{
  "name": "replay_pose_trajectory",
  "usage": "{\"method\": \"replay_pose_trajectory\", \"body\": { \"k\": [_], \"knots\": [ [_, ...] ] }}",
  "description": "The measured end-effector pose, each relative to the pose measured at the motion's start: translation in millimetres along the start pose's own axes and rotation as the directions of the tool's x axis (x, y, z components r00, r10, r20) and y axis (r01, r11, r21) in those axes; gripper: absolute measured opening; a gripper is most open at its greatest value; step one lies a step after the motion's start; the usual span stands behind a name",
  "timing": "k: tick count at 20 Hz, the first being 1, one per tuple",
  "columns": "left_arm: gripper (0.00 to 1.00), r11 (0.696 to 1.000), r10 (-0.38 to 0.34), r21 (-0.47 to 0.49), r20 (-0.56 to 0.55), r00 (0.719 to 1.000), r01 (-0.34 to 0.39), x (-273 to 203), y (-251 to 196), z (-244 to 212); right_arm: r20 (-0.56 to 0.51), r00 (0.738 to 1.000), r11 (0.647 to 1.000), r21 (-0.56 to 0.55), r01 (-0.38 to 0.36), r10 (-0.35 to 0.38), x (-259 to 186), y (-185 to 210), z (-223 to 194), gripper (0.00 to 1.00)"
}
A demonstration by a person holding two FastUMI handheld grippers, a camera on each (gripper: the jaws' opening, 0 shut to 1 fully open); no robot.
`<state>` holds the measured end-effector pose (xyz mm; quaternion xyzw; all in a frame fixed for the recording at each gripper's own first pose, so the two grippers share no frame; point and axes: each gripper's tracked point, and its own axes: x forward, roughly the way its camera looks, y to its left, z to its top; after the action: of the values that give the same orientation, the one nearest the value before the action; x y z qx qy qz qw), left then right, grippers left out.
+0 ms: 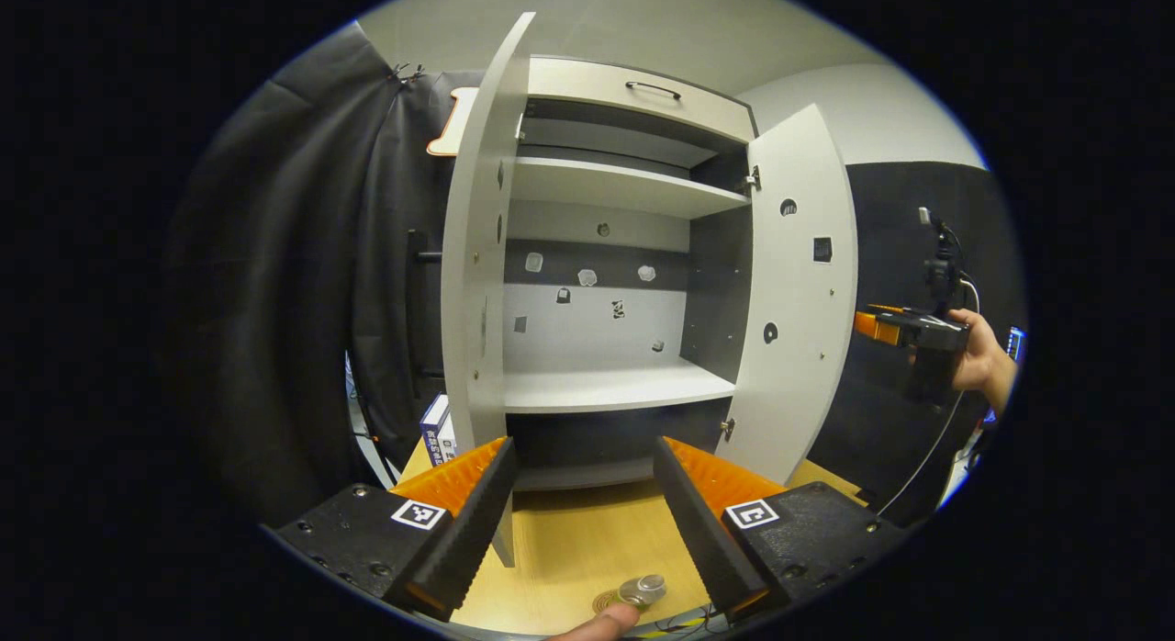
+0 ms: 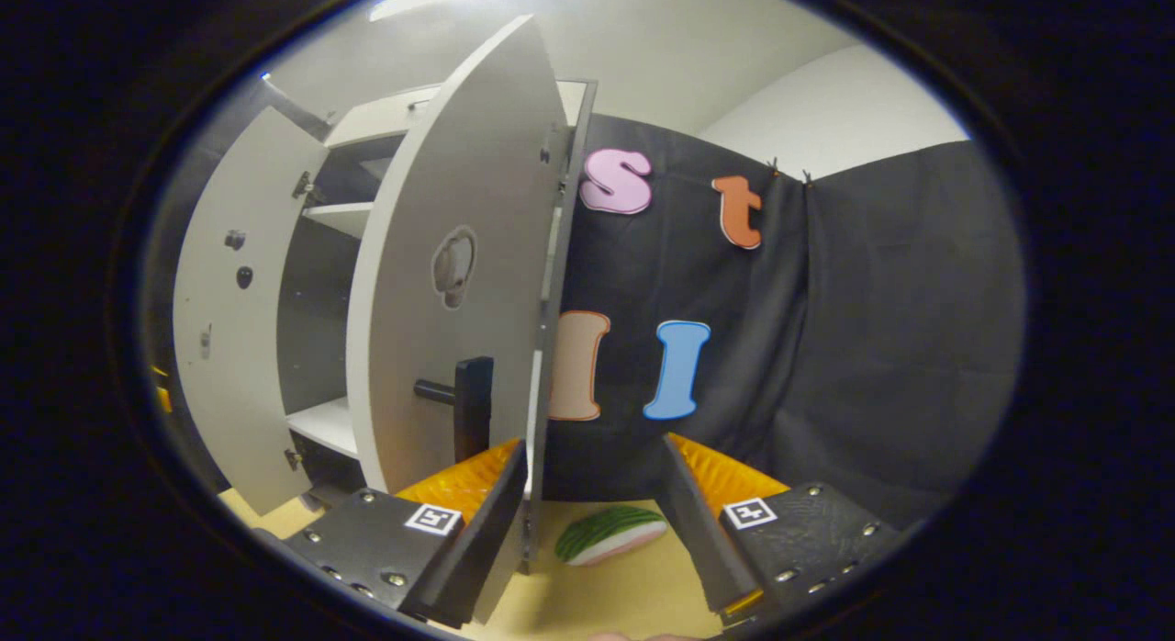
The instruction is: Grasp the bottle in the cabinet with the left hand and place it on the coaster, then close the right door with the right hand and the left door with the left hand.
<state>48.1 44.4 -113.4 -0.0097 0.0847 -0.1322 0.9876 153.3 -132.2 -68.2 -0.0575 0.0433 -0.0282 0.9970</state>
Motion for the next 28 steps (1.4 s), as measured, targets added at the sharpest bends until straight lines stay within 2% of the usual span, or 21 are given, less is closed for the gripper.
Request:
{"method": "replay_pose_trajectory", "body": {
  "k": [4, 5, 8, 11, 12, 15, 18, 23, 24, 27, 28],
  "knots": [
    [0.95, 1.0, 0.014, -0.004, -0.005, 1.0, -0.014, 1, 4, -2, 0.008, 0.997, 0.997, -0.006, -0.075, 0.075, 6, 37, 2, 0.86],
    [0.95, 1.0, 0.022, -0.002, -0.004, 1.0, -0.022, 0, 7, -2, 0.008, 0.997, 0.997, -0.014, -0.073, 0.074, 9, 43, 3, 0.89],
    [0.95, 0.999, 0.047, 0.002, 0.009, 0.999, -0.047, -5, 18, 3, -0.013, 0.997, 0.997, -0.021, -0.078, 0.078, 17, 56, -6, 0.89],
    [0.95, 0.997, 0.077, -0.001, 0.016, 0.997, -0.077, -11, 33, 3, -0.014, 0.994, 0.994, 0.023, -0.104, 0.104, 24, 75, -5, 0.86],
    [0.95, 0.996, 0.087, -0.003, 0.013, 0.996, -0.087, -13, 38, 1, -0.012, 0.993, 0.993, 0.032, -0.116, 0.116, 24, 83, -5, 0.89],
    [0.95, 0.994, 0.108, -0.03, -0.002, 0.994, -0.108, -17, 53, -4, 0.006, 0.983, 0.982, 0.023, -0.186, 0.186, 27, 114, -2, 0.87],
    [0.95, 0.991, 0.128, -0.048, 0.0, 0.992, -0.127, -24, 70, -4, 0.03, 0.968, 0.968, 0.01, -0.25, 0.25, 25, 142, -4, 0.92],
    [0.95, 0.982, 0.186, -0.015, 0.006, 0.982, -0.186, -31, 112, 0, 0.011, 0.964, 0.963, 0.028, -0.267, 0.266, 26, 162, -19, 0.89],
    [0.95, 0.98, 0.197, -0.013, 0.006, 0.98, -0.197, -34, 121, 1, 0.008, 0.963, 0.962, 0.031, -0.271, 0.271, 25, 165, -22, 0.92],
    [0.95, 0.971, 0.239, 0.003, 0.005, 0.971, -0.239, -30, 151, 2, 0.004, 0.962, 0.962, 0.018, -0.272, 0.272, 23, 165, -29, 0.93],
    [0.95, 0.969, 0.248, 0.007, 0.005, 0.969, -0.248, -27, 160, 5, 0.001, 0.965, 0.965, 0.016, -0.263, 0.263, 23, 163, -31, 0.89]
  ]
}}
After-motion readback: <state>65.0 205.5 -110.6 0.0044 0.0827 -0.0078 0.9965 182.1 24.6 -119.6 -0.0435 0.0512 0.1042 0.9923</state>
